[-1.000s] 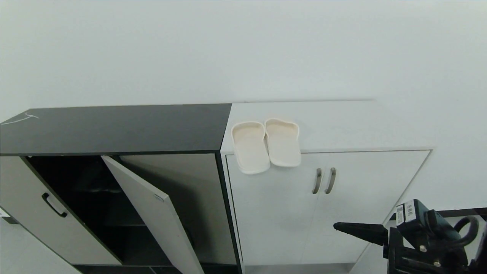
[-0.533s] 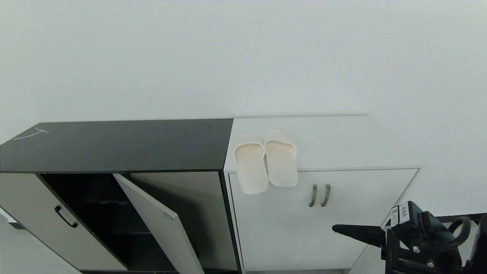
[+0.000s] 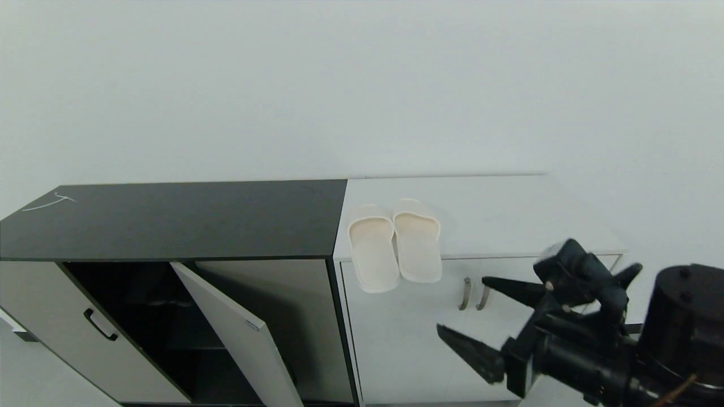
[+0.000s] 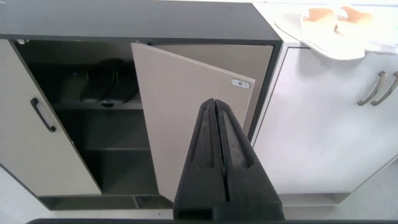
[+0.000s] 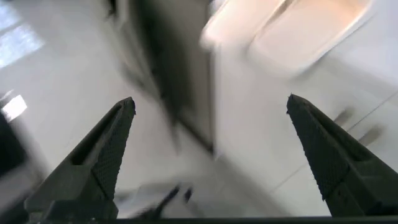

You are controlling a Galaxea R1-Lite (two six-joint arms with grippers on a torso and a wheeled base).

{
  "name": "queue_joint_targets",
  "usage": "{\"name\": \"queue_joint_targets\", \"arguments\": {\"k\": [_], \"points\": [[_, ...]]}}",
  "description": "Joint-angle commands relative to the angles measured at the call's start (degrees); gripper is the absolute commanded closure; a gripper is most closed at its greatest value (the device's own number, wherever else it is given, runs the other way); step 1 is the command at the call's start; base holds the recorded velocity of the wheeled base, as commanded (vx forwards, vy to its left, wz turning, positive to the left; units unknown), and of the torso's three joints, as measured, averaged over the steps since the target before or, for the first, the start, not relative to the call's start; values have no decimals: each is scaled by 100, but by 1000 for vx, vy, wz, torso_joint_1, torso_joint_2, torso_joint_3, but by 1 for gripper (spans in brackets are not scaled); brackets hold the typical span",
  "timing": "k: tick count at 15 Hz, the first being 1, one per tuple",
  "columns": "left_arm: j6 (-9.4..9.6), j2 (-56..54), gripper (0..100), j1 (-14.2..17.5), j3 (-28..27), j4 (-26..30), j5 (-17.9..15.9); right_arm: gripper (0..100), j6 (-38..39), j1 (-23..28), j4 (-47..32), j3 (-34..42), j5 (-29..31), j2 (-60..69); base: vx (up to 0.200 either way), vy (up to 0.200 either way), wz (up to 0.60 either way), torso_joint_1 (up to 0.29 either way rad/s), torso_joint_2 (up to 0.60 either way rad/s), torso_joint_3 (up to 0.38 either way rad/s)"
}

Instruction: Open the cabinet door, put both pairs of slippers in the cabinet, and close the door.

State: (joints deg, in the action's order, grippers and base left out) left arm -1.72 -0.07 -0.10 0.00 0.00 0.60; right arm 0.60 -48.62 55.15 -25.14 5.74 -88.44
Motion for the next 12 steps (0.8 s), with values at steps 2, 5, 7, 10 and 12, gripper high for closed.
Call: {"name": "queue_joint_targets", "arguments": {"k": [2, 5, 7, 10, 12], "points": [[-4, 7, 100, 1, 0, 0, 2, 0, 63, -175, -13, -1731, 1544, -1316, 0, 0, 0, 0, 0, 0], [-4, 7, 100, 1, 0, 0, 2, 0, 169, -298, -66, -2654, 2001, -1984, 0, 0, 0, 0, 0, 0], [-4, 7, 100, 1, 0, 0, 2, 0, 169, -289, -242, -3067, 2080, -2212, 0, 0, 0, 0, 0, 0], [-4, 7, 100, 1, 0, 0, 2, 0, 512, -298, -1164, -3700, 2361, -2494, 0, 0, 0, 0, 0, 0], [-4, 7, 100, 1, 0, 0, 2, 0, 766, -324, -1578, -4096, 2687, -2713, 0, 0, 0, 0, 0, 0]]}}
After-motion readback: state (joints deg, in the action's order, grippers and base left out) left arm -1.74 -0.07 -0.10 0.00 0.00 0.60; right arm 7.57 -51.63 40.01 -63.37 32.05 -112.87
